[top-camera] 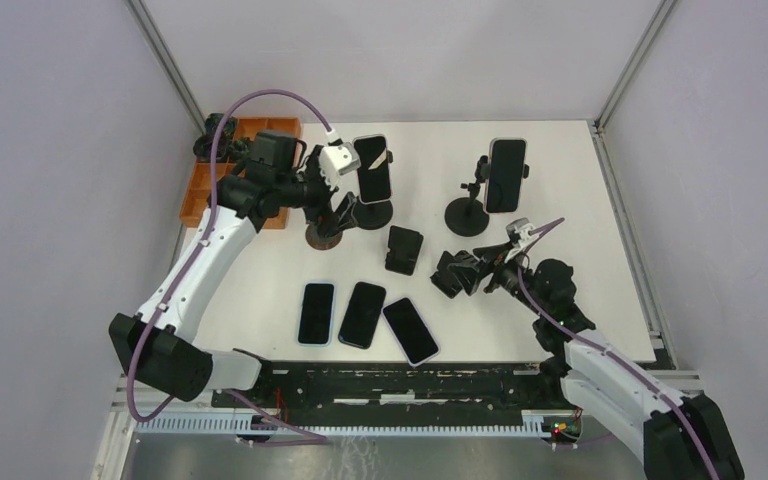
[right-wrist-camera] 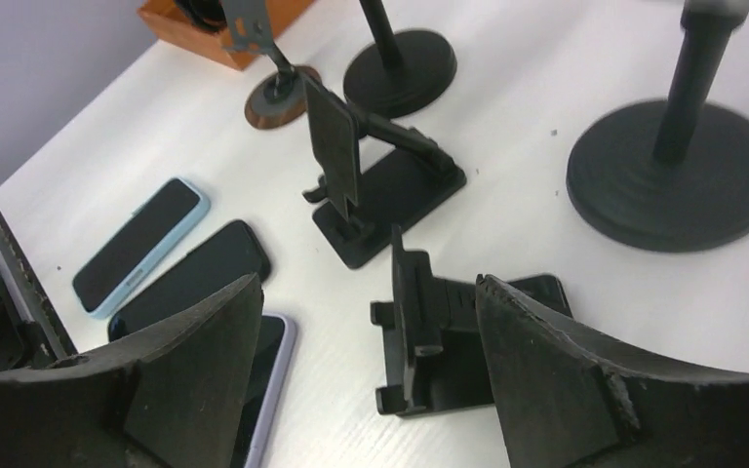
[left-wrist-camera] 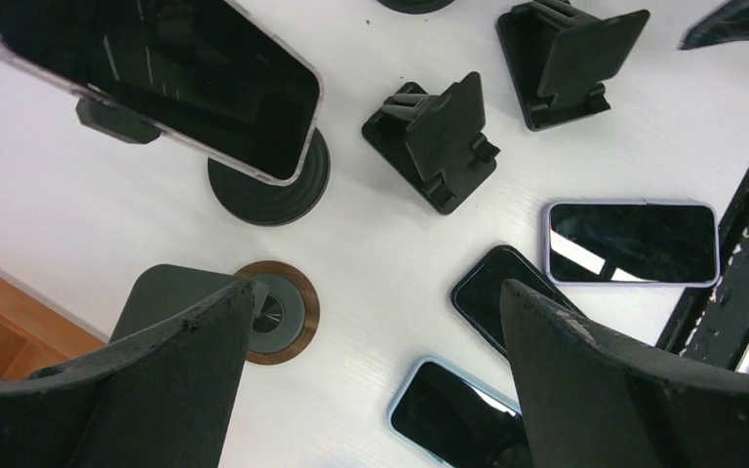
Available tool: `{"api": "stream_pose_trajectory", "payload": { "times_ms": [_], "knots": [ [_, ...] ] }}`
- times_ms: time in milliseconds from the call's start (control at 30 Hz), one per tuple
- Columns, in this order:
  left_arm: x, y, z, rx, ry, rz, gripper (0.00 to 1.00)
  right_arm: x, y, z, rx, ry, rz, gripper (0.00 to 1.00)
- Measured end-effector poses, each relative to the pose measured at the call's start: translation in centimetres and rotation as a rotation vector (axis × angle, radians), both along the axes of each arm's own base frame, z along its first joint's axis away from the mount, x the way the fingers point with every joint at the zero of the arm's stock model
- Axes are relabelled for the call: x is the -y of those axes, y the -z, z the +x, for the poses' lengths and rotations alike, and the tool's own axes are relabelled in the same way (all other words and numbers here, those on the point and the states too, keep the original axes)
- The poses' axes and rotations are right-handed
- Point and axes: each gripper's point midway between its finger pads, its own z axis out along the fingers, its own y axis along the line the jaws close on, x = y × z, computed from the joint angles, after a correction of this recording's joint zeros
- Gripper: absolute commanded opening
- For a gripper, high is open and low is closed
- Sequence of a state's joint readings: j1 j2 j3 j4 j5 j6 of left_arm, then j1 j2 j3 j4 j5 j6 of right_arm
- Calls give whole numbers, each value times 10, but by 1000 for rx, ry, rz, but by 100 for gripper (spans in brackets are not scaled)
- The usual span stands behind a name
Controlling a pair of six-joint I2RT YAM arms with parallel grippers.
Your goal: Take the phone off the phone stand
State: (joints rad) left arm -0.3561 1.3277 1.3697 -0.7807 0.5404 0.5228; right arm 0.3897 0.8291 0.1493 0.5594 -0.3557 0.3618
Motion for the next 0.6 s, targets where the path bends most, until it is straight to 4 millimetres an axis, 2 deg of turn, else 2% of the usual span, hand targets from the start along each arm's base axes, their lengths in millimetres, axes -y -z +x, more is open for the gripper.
{"api": "stream_pose_trajectory", "payload": {
  "times_ms": [67,200,367,467,600],
  "knots": [
    [-1,1,7,-8,-30,-6,100,-3,-16,-1,23,-9,7,97],
    [-2,-3,17,-21,-81,-39,100,-23,-50,-9,54,-77,12,98],
    [-11,-14,33,-69,-149,-121,100,-78,-101,-13,84,-219,-9,98],
    [-36,-23,45,-90,-218,-187,100,-111,-137,10,115,-260,-22,98],
    [-65,-26,55,-89,-299,-208,100,-148,-177,62,161,-253,-57,98]
  ]
}}
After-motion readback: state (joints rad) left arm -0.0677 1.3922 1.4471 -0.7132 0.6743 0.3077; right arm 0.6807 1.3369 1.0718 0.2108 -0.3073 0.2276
